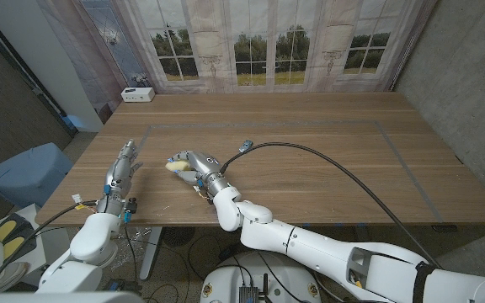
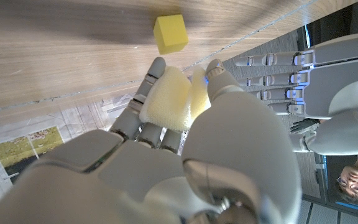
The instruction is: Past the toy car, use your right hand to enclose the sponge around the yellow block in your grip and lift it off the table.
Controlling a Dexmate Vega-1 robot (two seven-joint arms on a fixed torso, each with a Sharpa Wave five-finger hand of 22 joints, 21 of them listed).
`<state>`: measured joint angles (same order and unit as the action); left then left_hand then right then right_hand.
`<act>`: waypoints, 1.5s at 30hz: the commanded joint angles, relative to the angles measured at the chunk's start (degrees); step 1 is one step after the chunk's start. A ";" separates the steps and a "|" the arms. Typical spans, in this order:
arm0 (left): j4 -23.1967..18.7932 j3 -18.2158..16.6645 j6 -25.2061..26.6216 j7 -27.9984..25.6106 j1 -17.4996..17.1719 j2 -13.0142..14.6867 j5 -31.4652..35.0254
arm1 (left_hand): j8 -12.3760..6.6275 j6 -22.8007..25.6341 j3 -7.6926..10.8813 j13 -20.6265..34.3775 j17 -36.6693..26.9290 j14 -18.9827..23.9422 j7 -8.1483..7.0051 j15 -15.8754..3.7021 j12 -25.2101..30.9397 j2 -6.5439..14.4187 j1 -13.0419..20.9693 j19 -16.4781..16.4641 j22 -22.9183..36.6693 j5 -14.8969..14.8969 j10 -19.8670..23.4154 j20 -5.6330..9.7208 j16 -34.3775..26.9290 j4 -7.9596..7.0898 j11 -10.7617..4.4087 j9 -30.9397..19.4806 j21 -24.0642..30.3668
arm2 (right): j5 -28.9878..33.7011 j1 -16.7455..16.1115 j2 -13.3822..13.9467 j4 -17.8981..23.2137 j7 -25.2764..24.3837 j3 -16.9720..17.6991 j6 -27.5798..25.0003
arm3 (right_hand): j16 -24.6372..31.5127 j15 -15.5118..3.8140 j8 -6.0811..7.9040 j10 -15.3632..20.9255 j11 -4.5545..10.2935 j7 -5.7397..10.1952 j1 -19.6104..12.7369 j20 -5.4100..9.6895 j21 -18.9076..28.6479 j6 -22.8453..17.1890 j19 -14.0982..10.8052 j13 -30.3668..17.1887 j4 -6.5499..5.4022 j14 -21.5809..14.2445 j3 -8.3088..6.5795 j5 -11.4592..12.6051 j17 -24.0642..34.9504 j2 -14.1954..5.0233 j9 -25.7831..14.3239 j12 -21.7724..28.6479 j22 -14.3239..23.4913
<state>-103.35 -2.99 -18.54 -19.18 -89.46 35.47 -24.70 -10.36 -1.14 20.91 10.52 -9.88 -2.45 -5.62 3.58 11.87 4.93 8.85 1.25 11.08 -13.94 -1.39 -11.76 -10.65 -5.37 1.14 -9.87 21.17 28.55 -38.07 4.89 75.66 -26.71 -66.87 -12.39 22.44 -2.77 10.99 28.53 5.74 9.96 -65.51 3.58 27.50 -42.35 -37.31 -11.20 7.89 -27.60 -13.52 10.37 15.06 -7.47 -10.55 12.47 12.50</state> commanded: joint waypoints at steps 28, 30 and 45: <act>0.79 0.41 0.06 1.28 1.36 0.58 -0.36 | -0.17 0.08 0.15 0.20 -0.16 0.05 -0.36 0.06 -0.15 -0.14 0.11 -0.30 0.09 0.38 -0.06 -0.27 0.11 0.66 0.30 -0.21 -0.45 | -2.68 1.64 -1.45 -3.23 5.48 -1.35 -6.96 | -1.08 -8.08 1.61 -0.31 0.81 1.84 5.66 0.94 1.52 -6.16 1.29 -0.14 -2.27 -0.16 2.86 0.73 -0.09 0.58 -0.02 -0.46 -0.35; 0.84 0.47 0.12 1.36 1.50 0.65 -0.44 | -0.16 0.06 0.15 0.20 -0.16 0.05 -0.36 0.06 -0.14 -0.12 0.12 -0.31 0.09 0.38 -0.03 -0.24 0.12 0.68 0.35 -0.21 -0.48 | -2.82 1.71 -1.57 -3.71 4.86 -1.36 -6.67 | -0.93 -8.44 1.79 0.39 0.94 1.58 5.06 1.58 1.89 -7.27 0.79 -0.13 -1.95 -1.01 2.47 0.85 -0.17 0.08 0.03 -0.23 -0.33; 0.77 0.71 0.59 1.12 1.86 0.79 -0.81 | -0.12 -0.07 0.17 0.21 -0.16 -0.01 -0.34 0.04 -0.16 -0.06 0.14 -0.43 0.11 0.43 -0.05 -0.21 0.14 0.78 0.32 -0.21 -0.61 | -3.44 4.44 -3.76 -9.01 7.21 -3.12 -11.34 | 1.07 -10.71 2.43 9.03 0.76 -3.31 -2.87 4.47 7.43 -16.23 -4.72 0.06 2.07 -9.76 -0.27 0.55 -0.26 -0.53 0.13 1.52 0.48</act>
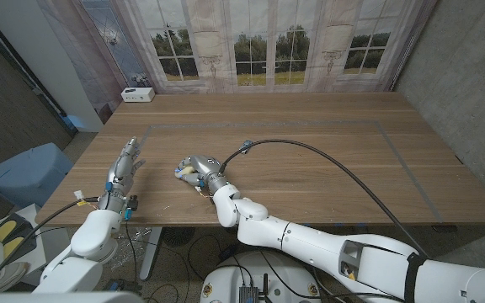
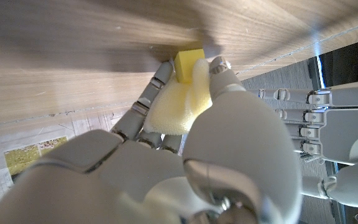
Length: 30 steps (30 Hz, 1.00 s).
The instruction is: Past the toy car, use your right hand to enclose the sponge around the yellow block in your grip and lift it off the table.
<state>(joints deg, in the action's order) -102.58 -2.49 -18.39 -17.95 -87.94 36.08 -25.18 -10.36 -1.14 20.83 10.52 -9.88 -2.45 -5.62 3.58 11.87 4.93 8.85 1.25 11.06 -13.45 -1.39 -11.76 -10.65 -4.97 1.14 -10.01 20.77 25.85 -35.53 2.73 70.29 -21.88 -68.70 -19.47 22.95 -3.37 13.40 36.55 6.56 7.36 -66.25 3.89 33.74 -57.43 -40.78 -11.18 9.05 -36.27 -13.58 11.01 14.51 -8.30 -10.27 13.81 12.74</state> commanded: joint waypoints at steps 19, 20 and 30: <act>0.64 0.66 0.96 0.70 2.11 1.08 -0.75 | -0.17 0.03 0.27 0.21 -0.15 -0.01 -0.30 -0.13 -0.15 0.02 0.15 -0.56 0.14 -0.01 -0.01 -0.08 0.14 0.50 0.33 -0.07 -0.35 | -4.09 2.44 -1.16 -10.29 -4.69 0.42 7.23 | 9.54 -10.39 -0.84 14.11 -1.64 -5.17 -22.10 8.69 20.19 -7.46 -5.60 -1.05 0.93 -16.86 -0.33 -0.11 5.81 0.98 -1.24 0.79 6.31; 0.62 0.69 1.04 0.66 2.19 1.11 -0.76 | -0.16 0.01 0.27 0.21 -0.15 -0.01 -0.33 -0.24 -0.16 0.02 0.15 -0.59 0.14 -0.01 -0.03 -0.06 0.14 0.51 0.35 -0.07 -0.36 | -4.08 2.44 -0.97 -10.66 -5.44 0.53 8.67 | 9.48 -10.40 -0.83 14.25 -1.62 -5.38 -22.30 8.69 20.50 -7.59 -5.62 -1.06 0.93 -17.01 -0.34 -0.14 5.74 1.02 -1.25 0.78 6.39; 0.61 1.09 1.65 0.52 3.13 1.50 -0.73 | -0.15 -0.04 0.29 0.21 -0.15 0.03 -0.21 -0.24 -0.16 0.07 0.17 -0.68 0.15 0.01 0.01 -0.04 0.13 0.57 0.43 -0.07 -0.43 | -2.50 3.47 -1.25 -17.68 -15.22 1.46 22.90 | 9.10 -10.35 -0.93 14.30 -1.93 -5.87 -23.30 8.73 21.96 -7.86 -5.57 -1.11 0.86 -17.72 -0.45 -0.32 5.34 0.99 -1.28 0.50 6.78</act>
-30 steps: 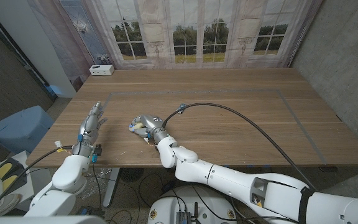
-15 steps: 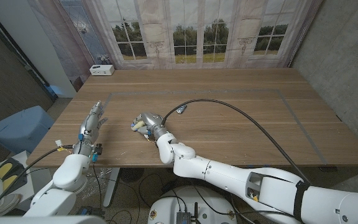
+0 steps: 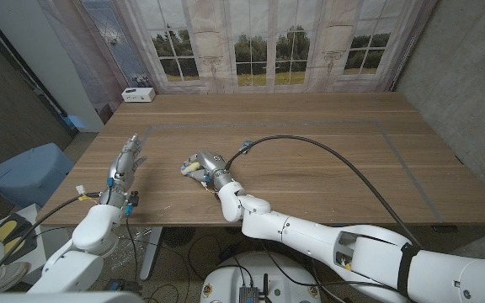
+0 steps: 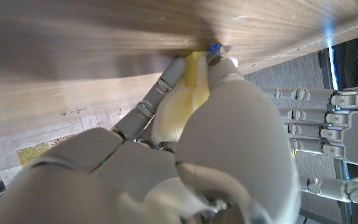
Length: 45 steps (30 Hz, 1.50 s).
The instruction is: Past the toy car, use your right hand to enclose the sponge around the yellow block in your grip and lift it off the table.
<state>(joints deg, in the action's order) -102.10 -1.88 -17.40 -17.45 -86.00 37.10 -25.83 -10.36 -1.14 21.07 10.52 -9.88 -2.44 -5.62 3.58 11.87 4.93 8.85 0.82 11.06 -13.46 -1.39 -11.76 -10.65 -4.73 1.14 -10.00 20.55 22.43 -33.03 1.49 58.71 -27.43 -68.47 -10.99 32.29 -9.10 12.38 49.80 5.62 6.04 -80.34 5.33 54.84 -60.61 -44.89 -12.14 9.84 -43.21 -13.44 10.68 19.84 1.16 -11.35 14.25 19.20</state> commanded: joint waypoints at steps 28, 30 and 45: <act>0.45 3.55 1.97 -0.81 4.84 0.90 0.33 | -0.20 0.12 0.06 0.21 -0.15 0.09 -0.13 -0.29 -0.18 0.16 0.15 -0.35 0.18 0.08 -0.01 0.01 0.12 0.46 0.38 -0.07 -0.46 | 2.84 0.21 5.35 1.40 -16.23 7.35 20.96 | -1.65 -4.45 -0.53 0.22 -1.10 -4.88 -10.88 7.30 2.91 -3.78 1.21 -0.37 -0.30 -11.12 -0.96 -0.15 -0.96 -8.76 -0.34 -0.91 0.69; 0.15 3.72 2.02 -1.12 4.79 0.88 0.56 | -0.20 0.13 0.06 0.21 -0.15 0.09 -0.16 -0.29 -0.17 0.16 0.15 -0.35 0.18 0.08 0.02 -0.02 0.12 0.47 0.37 -0.07 -0.48 | 1.99 -0.29 5.73 2.09 -15.94 8.21 22.00 | -1.70 -4.45 -0.56 0.20 -1.09 -4.96 -10.92 7.29 3.02 -3.72 1.30 -0.38 -0.32 -11.14 -0.96 -0.16 -0.98 -8.76 -0.35 -0.95 0.71; -1.75 4.26 2.20 -2.43 4.11 1.12 2.23 | -0.23 0.23 0.09 0.20 -0.15 0.11 -0.15 -0.32 -0.15 0.23 0.17 -0.41 0.19 0.11 0.11 0.01 0.12 0.54 0.44 -0.07 -0.59 | -5.01 -4.72 8.17 7.11 -13.24 15.30 29.09 | -2.07 -4.34 -0.67 0.10 -1.10 -5.19 -11.17 7.28 3.95 -3.49 2.07 -0.48 -0.53 -11.29 -0.99 -0.14 -1.19 -8.91 -0.41 -1.20 0.79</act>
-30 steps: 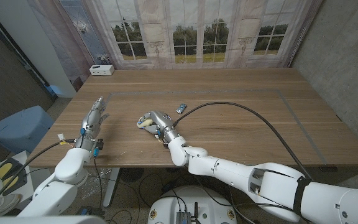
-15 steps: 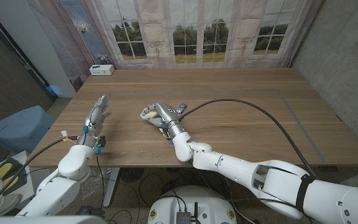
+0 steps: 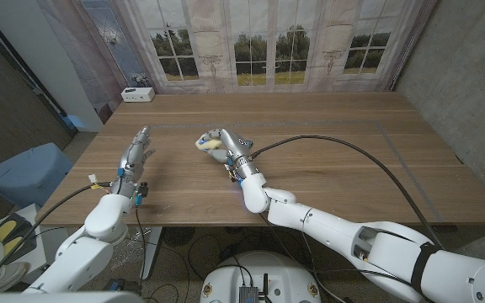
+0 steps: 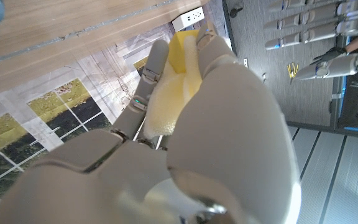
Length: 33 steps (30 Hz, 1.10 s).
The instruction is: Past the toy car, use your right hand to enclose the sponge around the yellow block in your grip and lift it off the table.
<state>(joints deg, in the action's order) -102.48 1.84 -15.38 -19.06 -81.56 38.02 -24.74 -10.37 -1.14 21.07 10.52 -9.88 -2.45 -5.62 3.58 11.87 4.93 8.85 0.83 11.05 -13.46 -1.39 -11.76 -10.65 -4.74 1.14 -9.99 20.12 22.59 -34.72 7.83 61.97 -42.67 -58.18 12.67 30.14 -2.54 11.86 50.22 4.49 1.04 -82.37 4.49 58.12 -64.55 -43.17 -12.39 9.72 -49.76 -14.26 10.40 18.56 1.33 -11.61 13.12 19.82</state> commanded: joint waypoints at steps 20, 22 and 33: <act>-0.43 1.37 -1.19 1.07 0.96 0.93 1.91 | -0.31 0.59 0.14 0.21 -0.13 0.25 -0.11 -0.42 -0.17 0.29 0.22 -0.73 0.19 0.14 0.10 0.08 0.09 0.68 0.36 -0.08 -0.23 | -13.40 -7.99 3.60 10.16 7.28 13.41 10.51 | -0.38 -10.80 -0.20 -0.39 -0.28 -0.44 -9.37 8.13 1.69 0.60 1.47 -0.34 -0.57 -4.87 -0.25 0.23 -0.12 -9.24 -0.23 -0.36 0.09; -0.37 1.55 -1.13 1.02 1.16 0.88 1.99 | -0.30 0.57 0.15 0.21 -0.13 0.28 -0.17 -0.37 -0.19 0.31 0.23 -0.74 0.19 0.14 0.04 0.07 0.09 0.69 0.34 -0.08 -0.25 | -15.32 -8.57 3.63 10.54 8.11 14.60 11.21 | -0.44 -10.76 -0.20 -0.46 -0.17 -0.44 -9.40 8.13 1.80 0.61 1.61 -0.36 -0.59 -4.87 -0.29 0.25 -0.15 -9.29 -0.23 -0.41 0.07; -0.03 2.40 -0.38 0.95 2.52 0.92 2.11 | -0.25 0.54 0.21 0.21 -0.12 0.36 -0.18 -0.39 -0.17 0.39 0.30 -0.85 0.19 0.15 0.10 0.06 0.08 0.78 0.35 -0.08 -0.34 | -20.66 -10.10 3.28 11.51 10.95 18.46 13.04 | -0.72 -10.65 -0.24 -0.51 -0.22 -0.52 -9.48 8.13 2.23 0.72 2.18 -0.42 -0.70 -4.82 -0.43 0.32 -0.26 -9.51 -0.26 -0.55 -0.06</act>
<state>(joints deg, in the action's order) -102.92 3.53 -16.20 -18.24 -80.20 38.86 -22.76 -10.37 -0.93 21.07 10.52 -9.88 -2.34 -5.41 3.48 11.87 4.93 8.85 0.26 11.05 -13.46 -1.39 -11.71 -10.65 -4.26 1.14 -9.99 19.90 7.16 -43.09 11.16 72.03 -34.57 -43.56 23.85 29.12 -2.36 11.71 49.92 4.18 0.63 -82.38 4.18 59.84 -64.14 -41.43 -12.71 9.46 -49.94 -14.49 10.41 18.23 1.34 -11.60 12.64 19.66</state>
